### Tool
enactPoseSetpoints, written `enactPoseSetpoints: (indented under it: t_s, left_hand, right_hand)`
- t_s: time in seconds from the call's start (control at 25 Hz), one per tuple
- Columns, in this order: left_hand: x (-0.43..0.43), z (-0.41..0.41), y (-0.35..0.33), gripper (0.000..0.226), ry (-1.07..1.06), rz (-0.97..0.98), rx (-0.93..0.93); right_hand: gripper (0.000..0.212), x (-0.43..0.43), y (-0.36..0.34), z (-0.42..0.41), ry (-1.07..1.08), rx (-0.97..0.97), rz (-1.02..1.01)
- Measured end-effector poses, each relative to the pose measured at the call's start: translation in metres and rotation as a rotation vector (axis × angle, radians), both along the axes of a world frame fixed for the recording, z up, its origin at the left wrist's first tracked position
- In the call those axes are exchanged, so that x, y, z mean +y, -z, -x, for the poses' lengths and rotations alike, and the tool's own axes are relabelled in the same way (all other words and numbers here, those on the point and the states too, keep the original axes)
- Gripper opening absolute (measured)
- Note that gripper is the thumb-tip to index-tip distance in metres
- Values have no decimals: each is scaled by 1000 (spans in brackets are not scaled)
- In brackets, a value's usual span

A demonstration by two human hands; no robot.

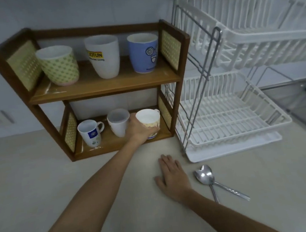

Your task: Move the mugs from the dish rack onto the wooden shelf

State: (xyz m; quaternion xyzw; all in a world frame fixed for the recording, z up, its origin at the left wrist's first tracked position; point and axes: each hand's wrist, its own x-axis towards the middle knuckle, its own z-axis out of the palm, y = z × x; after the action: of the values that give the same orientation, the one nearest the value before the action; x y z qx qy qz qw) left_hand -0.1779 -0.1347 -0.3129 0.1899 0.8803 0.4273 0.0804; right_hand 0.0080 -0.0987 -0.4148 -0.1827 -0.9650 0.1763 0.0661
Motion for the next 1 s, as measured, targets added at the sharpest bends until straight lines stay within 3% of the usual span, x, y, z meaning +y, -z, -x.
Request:
enactPoseSetpoints:
  t_s: [0.28, 0.48, 0.72, 0.88, 1.0]
  left_hand:
    - [29, 12, 33, 95, -67, 5, -47]
    - [46, 16, 45, 97, -109, -101, -90]
    - [44, 16, 47, 96, -47, -96, -112]
    - [14, 5, 33, 78, 141, -69, -65]
    - [-29, 9, -16, 67, 488, 96, -224]
  right_hand:
    - [73, 4, 9, 5, -18, -10, -56]
    - [71, 4, 7, 7, -13, 27, -47]
    - [70, 6, 8, 9, -8, 35, -70]
    - [68, 7, 8, 10, -19, 18, -25]
    - [59, 8, 0, 14, 13, 55, 103]
